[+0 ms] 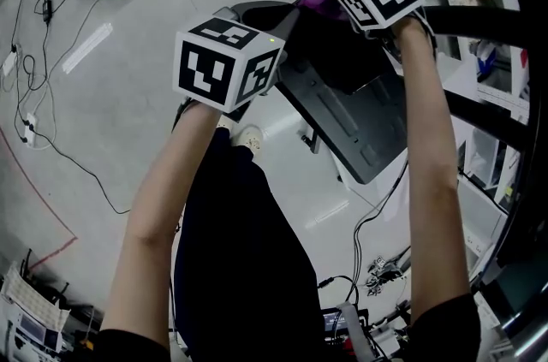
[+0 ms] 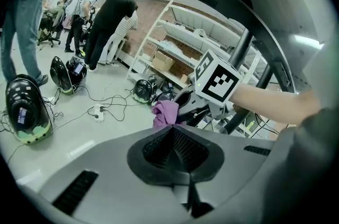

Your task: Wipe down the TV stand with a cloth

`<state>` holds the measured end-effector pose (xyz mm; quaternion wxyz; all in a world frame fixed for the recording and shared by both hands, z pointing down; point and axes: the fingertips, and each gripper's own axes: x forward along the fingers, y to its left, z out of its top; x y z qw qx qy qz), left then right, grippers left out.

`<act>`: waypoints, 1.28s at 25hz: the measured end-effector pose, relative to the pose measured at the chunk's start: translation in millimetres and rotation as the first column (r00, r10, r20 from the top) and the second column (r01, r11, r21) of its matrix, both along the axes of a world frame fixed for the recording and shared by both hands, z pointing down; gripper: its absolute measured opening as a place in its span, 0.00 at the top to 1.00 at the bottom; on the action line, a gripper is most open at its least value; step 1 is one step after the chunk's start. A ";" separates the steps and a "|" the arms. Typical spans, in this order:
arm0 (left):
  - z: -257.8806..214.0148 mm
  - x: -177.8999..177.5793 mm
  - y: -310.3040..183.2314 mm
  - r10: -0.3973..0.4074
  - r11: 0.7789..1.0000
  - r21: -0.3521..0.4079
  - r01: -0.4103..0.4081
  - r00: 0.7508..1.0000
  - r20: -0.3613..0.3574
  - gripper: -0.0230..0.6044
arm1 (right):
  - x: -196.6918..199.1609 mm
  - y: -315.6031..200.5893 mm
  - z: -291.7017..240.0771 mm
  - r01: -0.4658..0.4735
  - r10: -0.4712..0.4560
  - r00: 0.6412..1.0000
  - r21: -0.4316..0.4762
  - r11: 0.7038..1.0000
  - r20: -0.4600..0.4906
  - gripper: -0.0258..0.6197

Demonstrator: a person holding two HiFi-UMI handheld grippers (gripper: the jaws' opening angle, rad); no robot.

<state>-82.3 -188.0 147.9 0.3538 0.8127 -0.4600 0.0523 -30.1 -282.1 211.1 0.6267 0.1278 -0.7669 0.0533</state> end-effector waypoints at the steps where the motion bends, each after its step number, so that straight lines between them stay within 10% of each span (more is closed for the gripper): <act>1: 0.1 0.7 -0.4 0.002 1.000 0.000 -0.002 1.000 -0.001 0.95 | 3.7 1.1 3.0 -0.007 0.007 1.000 -0.011 1.000 -0.012 0.81; 20: -6.5 29.9 13.6 0.072 0.997 0.016 -0.072 0.997 -0.010 0.95 | 56.0 28.4 -8.2 -0.254 0.253 0.967 -0.015 0.967 -0.036 0.81; 32: -8.1 7.0 27.1 0.034 0.999 0.018 -0.034 0.999 0.003 0.95 | -21.7 26.4 -59.3 -0.094 0.083 0.990 0.096 0.991 0.111 0.81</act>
